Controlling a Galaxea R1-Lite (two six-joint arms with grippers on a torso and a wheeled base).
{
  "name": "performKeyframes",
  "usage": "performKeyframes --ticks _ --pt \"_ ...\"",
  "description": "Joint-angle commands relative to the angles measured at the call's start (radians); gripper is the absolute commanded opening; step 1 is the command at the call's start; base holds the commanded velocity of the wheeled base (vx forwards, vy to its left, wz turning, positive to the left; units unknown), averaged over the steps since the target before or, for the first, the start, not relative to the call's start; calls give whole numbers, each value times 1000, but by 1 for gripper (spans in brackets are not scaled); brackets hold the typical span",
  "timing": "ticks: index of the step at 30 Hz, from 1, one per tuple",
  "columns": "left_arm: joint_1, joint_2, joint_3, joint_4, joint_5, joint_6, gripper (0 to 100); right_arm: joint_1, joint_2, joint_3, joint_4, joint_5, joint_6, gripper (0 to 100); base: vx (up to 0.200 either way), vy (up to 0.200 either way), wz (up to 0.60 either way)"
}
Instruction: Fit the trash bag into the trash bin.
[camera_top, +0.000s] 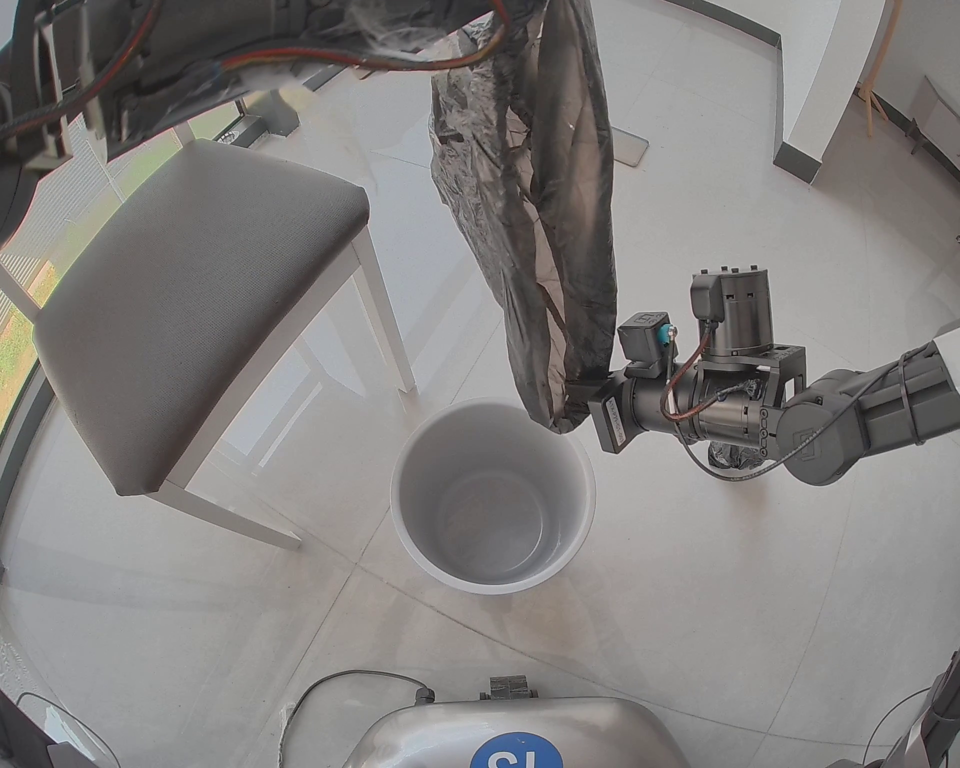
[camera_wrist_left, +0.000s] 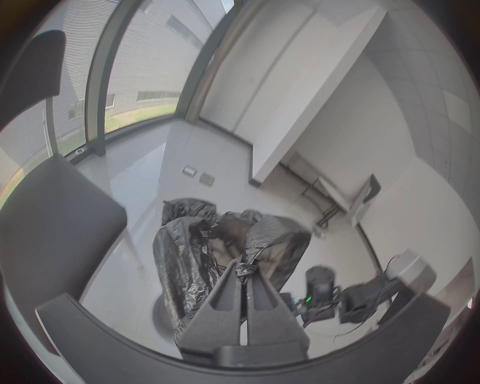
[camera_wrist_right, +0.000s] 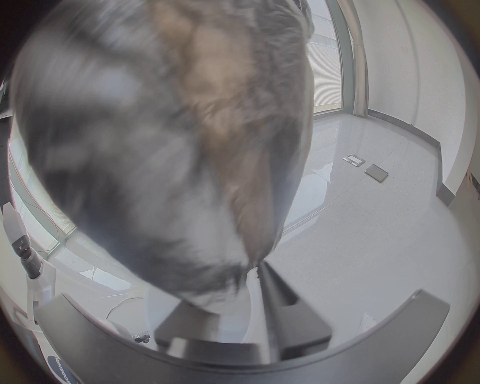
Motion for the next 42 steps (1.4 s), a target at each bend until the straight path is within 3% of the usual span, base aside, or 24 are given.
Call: performKeyframes --ticks 1,6,11,21,31,37,42 --pt "32 -32 58 63 6 -7 0 6 -100 127 -6 -25 -5 0 0 0 0" --pt "55 -86 125 134 7 -3 0 50 -235 270 -16 -25 3 0 0 0 0" --pt "65 -164 167 420 7 -3 0 145 -358 420 -11 -21 8 0 0 0 0" --pt "103 -285 283 608 -5 -4 0 293 -428 595 -6 -18 58 0 0 0 0" --pt "112 -296 367 646 -79 -7 0 366 -413 673 -5 -15 104 0 0 0 0" --pt "112 -172 397 635 -112 -12 0 354 -382 693 0 -12 273 0 0 0 0" --pt "112 -132 398 644 -122 -16 0 354 -347 702 -2 -4 327 0 0 0 0"
